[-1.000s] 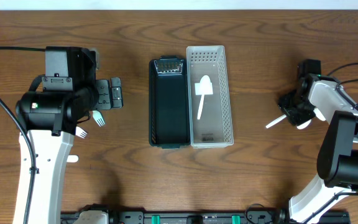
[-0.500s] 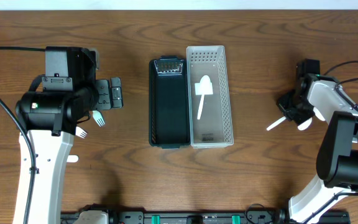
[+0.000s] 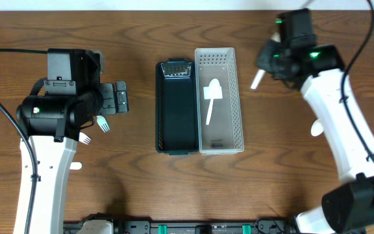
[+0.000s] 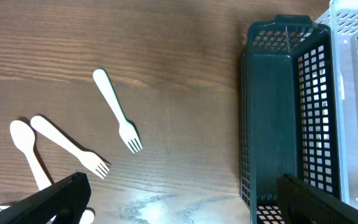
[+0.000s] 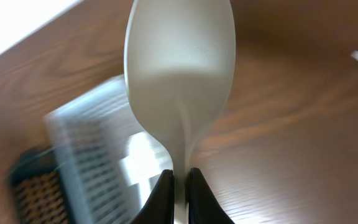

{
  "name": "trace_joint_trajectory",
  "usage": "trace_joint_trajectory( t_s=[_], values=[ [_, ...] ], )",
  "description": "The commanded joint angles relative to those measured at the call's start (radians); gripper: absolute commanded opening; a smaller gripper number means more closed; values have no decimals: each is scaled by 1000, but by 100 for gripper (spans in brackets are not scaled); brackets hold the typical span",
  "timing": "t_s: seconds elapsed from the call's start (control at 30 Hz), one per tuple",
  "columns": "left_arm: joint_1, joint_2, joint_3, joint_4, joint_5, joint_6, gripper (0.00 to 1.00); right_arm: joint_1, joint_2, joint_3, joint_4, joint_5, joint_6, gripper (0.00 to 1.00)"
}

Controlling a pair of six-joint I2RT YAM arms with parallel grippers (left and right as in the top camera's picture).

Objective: Pack container
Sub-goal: 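Drop the second spoon into the white basket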

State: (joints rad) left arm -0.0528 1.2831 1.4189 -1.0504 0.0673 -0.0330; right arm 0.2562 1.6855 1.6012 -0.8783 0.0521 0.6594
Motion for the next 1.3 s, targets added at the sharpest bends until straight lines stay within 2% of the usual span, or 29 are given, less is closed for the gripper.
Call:
trace_joint_trajectory(
  t_s=[0.0, 0.27, 0.47, 0.5, 0.6, 0.67, 0.77, 1.0, 1.27],
  values=[
    [4, 4, 3, -8, -12, -5, 98, 90, 41, -14, -12, 4, -40, 1],
    [4, 4, 3, -8, -12, -5, 98, 230, 229, -17, -31, 3, -36, 2],
    [4, 4, 3, -8, -12, -5, 98, 270, 347, -17, -37, 3, -56, 8],
    [4, 4, 3, -8, -12, -5, 98, 272, 351, -17, -33, 3, -56, 13],
    [4, 4, 3, -8, -12, -5, 98, 272, 351, -14, -13, 3, -86, 46],
    [4, 4, 3, -8, -12, -5, 98, 269, 345, 0, -12, 3, -112, 50],
    [4, 4, 3, -8, -12, -5, 98, 253, 317, 40, -34, 5, -147, 51],
    [4, 4, 3, -8, -12, -5, 98, 95, 165, 239, -190, 110, -151, 52],
    [4, 4, 3, -13, -12, -5, 98, -274, 16, 290, -401, 105, -50, 57]
  ],
)
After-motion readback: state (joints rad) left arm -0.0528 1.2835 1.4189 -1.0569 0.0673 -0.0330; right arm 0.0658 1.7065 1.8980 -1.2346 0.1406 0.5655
